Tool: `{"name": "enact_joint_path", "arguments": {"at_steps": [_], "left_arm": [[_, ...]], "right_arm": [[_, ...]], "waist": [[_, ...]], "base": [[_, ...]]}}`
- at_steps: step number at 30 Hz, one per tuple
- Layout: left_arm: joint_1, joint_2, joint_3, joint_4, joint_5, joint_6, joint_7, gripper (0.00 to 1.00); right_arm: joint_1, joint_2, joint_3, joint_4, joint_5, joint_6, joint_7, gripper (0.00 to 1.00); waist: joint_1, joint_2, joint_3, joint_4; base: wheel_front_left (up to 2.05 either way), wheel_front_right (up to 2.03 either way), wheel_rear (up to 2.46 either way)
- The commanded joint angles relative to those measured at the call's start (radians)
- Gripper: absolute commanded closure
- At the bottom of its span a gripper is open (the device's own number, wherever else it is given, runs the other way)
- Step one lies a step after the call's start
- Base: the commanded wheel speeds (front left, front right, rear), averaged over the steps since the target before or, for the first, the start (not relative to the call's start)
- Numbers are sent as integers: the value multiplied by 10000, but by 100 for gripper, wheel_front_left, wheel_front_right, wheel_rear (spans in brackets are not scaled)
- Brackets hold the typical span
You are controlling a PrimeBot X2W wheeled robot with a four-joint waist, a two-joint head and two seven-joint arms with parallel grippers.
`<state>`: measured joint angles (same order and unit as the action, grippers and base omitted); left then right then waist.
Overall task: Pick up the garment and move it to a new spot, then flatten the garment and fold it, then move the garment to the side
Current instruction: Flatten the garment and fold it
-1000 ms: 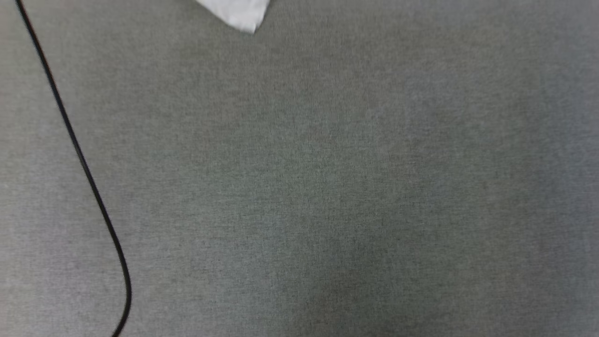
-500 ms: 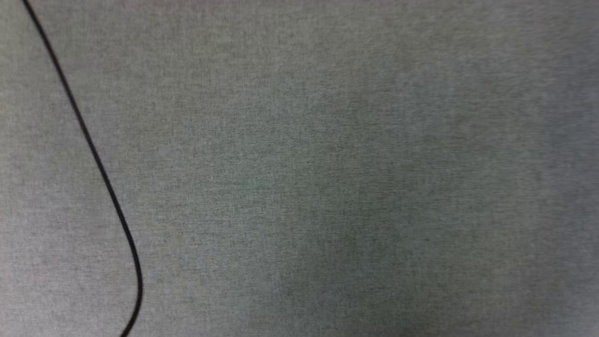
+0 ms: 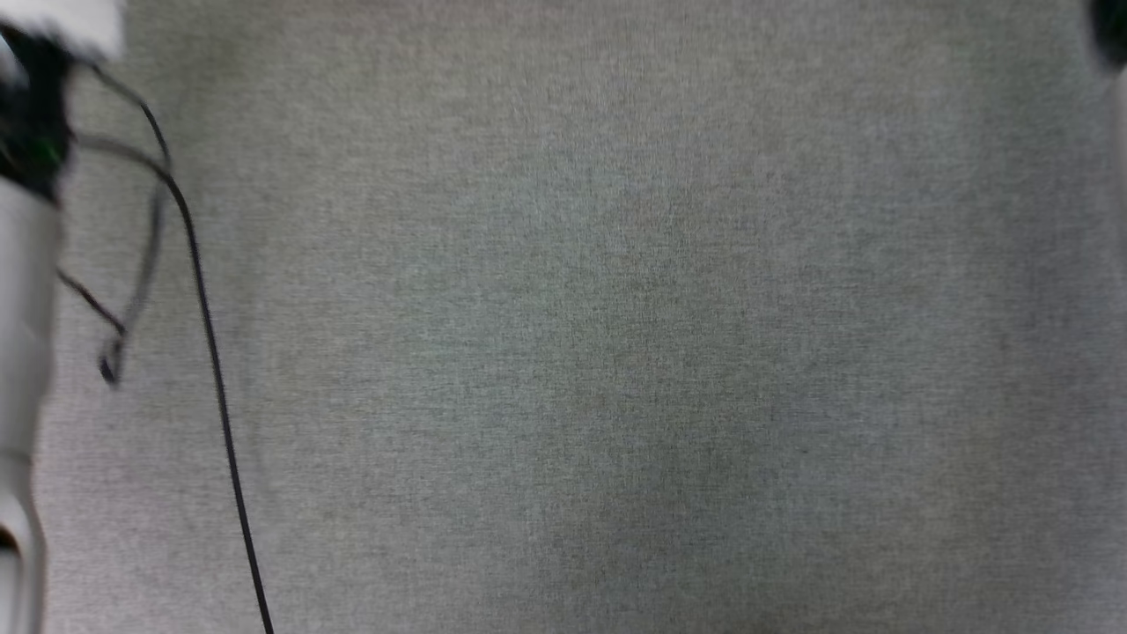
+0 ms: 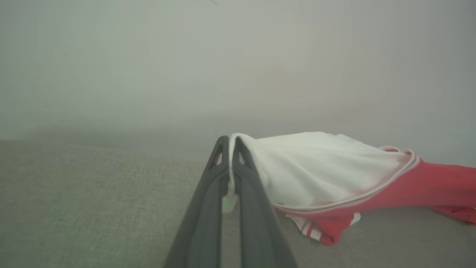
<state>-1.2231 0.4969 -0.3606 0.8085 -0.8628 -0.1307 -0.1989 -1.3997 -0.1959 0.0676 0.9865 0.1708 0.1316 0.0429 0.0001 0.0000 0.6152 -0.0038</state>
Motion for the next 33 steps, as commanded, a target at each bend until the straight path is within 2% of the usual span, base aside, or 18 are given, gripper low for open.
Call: {"name": "enact_joint_path", "arguments": {"at_steps": [1,6,11,15,22,33], "left_arm": [[636,37,-71,-110,-211,4,-143,100],[2792,150,-321,-571,-702,4,-388,100],[4839,-14,-269,-881,-905,29,-579,100],[6403,-164,-105,-1379,-999,312,-637,100],[9109,-235,96,-2652,-1096,1050,-672,100],[12758,41,171,-5430,-1543,2786,-152,100]], "right_arm": [[646,-74,116,-45,200,-18,-174,100],[2754,-140,403,-369,794,-18,-556,100],[4856,-390,637,-843,1480,-19,-723,100],[6552,-694,623,-1502,2026,-21,-811,100],[9497,-962,296,-2923,2745,-22,-520,100],[13253,-598,-693,-5222,2856,-30,346,100]], "waist": [[-1,0,-379,54],[-1,0,-1285,78],[-1,0,-2317,138],[-1,0,-3183,253],[-1,0,-4526,259],[-1,0,-5880,484]], "base": [[0,0,0],[0,0,0],[0,0,0],[0,0,0],[0,0,0],[0,0,0]]}}
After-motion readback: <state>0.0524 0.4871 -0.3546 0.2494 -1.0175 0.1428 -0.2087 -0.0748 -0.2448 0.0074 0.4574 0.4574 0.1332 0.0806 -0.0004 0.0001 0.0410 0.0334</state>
